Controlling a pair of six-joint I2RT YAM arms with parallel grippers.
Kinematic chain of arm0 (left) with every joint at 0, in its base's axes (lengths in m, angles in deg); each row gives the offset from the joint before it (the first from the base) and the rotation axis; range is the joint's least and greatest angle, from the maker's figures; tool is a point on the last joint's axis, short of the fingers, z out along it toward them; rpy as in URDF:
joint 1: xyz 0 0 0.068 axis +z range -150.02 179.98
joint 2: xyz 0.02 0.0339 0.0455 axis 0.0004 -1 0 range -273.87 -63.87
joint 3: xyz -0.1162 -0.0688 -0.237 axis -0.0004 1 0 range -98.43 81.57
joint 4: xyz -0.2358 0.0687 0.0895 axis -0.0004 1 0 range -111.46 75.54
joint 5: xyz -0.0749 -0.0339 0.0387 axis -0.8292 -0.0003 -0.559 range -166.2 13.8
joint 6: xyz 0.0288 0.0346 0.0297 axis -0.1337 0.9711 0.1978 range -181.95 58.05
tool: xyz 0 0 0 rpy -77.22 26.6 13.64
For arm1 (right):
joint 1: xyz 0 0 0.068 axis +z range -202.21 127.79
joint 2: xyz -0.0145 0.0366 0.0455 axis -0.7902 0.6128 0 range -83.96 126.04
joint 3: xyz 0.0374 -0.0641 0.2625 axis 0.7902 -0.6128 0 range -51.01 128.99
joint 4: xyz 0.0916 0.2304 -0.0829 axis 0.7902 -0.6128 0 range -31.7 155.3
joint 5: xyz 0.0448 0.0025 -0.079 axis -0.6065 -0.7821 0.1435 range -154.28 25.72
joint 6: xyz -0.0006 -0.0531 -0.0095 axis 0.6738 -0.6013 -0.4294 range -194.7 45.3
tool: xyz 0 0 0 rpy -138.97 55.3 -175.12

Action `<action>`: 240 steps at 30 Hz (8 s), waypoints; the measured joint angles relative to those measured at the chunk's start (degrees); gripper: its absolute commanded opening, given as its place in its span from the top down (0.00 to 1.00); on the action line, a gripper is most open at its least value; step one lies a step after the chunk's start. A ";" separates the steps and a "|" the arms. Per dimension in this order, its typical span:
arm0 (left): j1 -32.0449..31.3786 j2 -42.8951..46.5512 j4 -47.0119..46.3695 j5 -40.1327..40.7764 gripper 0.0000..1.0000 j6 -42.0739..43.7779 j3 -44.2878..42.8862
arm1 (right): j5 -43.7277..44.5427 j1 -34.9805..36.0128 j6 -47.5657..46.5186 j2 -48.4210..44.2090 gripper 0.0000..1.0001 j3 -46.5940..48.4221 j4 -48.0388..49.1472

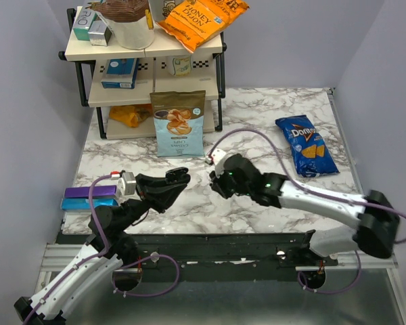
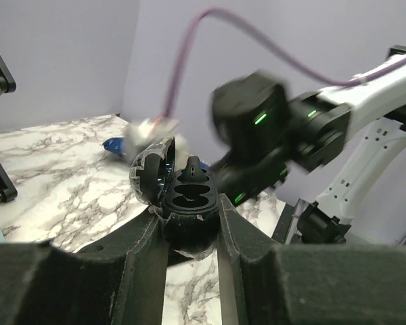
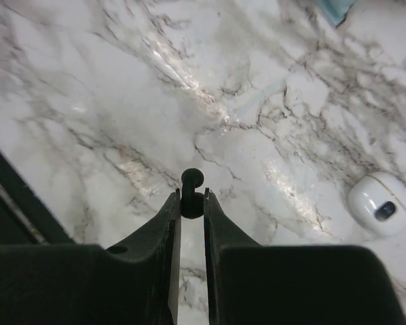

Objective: Insert the wireless bluetooth earbuds into the charging case
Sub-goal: Pick up the earbud from the center of the board, then place the earbud in the charging case, then close the charging case, then place the charging case at the center of the board, then reset both arms

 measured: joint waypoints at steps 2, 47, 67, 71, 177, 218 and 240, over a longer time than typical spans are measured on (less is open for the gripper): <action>0.00 0.00 0.17 0.00 1.00 0.00 0.00 | -2.19 0.00 -1.92 -8.85 0.99 -0.22 -1.68; -8.63 -36.94 -4.68 -34.01 1.00 11.37 -17.68 | -28.98 3.39 -13.79 -26.38 0.99 18.23 -22.86; -10.14 -37.64 -2.45 -33.94 1.00 14.03 -18.95 | -28.35 5.22 -14.86 -23.54 0.99 18.86 -23.45; -10.14 -37.38 -1.79 -33.92 1.00 14.32 -18.95 | -27.85 5.53 -15.08 -23.30 0.99 18.73 -23.58; -12.35 -34.56 -12.09 -11.67 1.00 9.75 -12.50 | 8.52 6.97 2.29 -28.04 0.80 12.35 -18.75; -6.49 -86.73 -20.11 10.21 0.41 -22.71 -16.48 | 23.91 6.23 15.87 -45.13 0.72 -11.87 -13.88; -2.51 -43.28 24.09 31.41 0.01 -17.94 -17.25 | 25.11 6.23 15.93 -43.65 0.52 -11.85 -13.49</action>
